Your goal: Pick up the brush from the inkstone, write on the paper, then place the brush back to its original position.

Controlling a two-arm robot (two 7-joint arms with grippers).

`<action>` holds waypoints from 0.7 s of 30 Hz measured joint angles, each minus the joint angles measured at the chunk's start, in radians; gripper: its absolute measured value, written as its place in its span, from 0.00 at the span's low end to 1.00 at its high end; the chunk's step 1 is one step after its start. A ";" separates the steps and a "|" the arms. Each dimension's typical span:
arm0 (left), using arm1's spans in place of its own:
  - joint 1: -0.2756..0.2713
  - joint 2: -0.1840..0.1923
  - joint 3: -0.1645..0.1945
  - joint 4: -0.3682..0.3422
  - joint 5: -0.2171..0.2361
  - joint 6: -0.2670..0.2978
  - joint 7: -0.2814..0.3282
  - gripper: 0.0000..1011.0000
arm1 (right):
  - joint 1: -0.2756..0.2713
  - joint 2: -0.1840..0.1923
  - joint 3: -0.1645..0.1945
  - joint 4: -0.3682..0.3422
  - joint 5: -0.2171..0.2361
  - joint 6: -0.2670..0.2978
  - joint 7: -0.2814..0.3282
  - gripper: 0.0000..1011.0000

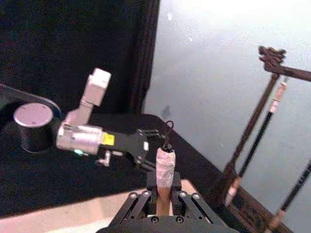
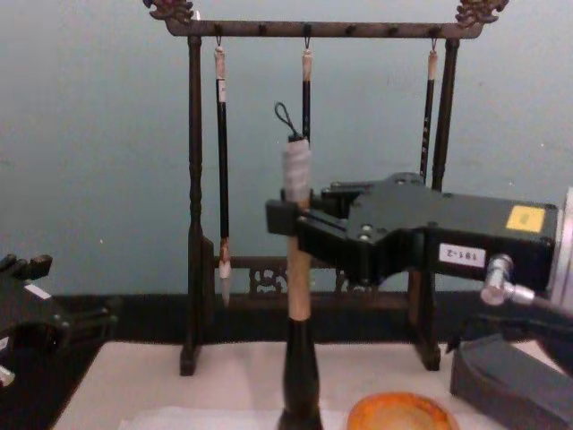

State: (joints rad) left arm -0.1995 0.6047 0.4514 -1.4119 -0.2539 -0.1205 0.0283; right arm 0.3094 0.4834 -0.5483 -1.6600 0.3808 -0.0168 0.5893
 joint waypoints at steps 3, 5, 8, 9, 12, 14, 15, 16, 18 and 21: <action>0.000 0.000 0.000 0.000 0.000 0.000 0.000 1.00 | 0.003 -0.002 -0.006 -0.003 0.007 -0.006 0.012 0.17; 0.000 0.000 0.000 0.000 0.000 0.000 0.000 1.00 | 0.007 -0.004 -0.014 -0.004 0.013 -0.012 0.026 0.17; 0.000 0.000 0.000 0.000 0.000 0.000 0.000 1.00 | 0.012 -0.005 -0.027 -0.005 0.017 -0.017 0.041 0.17; 0.000 0.000 0.000 0.000 0.000 0.000 0.000 1.00 | 0.014 -0.005 -0.030 -0.005 0.017 -0.017 0.043 0.17; 0.000 0.000 0.000 0.000 0.000 0.000 0.000 1.00 | 0.018 -0.003 -0.042 -0.003 0.017 -0.018 0.052 0.17; 0.000 0.000 0.000 0.000 0.000 0.000 0.000 1.00 | 0.019 0.000 -0.050 -0.001 0.017 -0.016 0.055 0.17; 0.000 0.000 0.000 0.000 0.000 0.000 0.000 1.00 | 0.020 0.000 -0.052 0.001 0.017 -0.015 0.056 0.17; 0.000 0.000 0.000 0.000 0.000 0.000 0.000 1.00 | 0.020 0.002 -0.055 0.004 0.017 -0.013 0.056 0.17; 0.000 0.000 0.000 0.000 0.000 0.000 0.000 1.00 | 0.021 0.005 -0.058 0.007 0.017 -0.008 0.056 0.17; 0.000 0.000 0.000 0.000 0.000 0.000 0.000 1.00 | 0.023 0.006 -0.060 0.010 0.017 -0.004 0.056 0.17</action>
State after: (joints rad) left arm -0.1995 0.6047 0.4514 -1.4119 -0.2539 -0.1205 0.0283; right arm 0.3326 0.4895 -0.6084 -1.6501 0.3973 -0.0208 0.6455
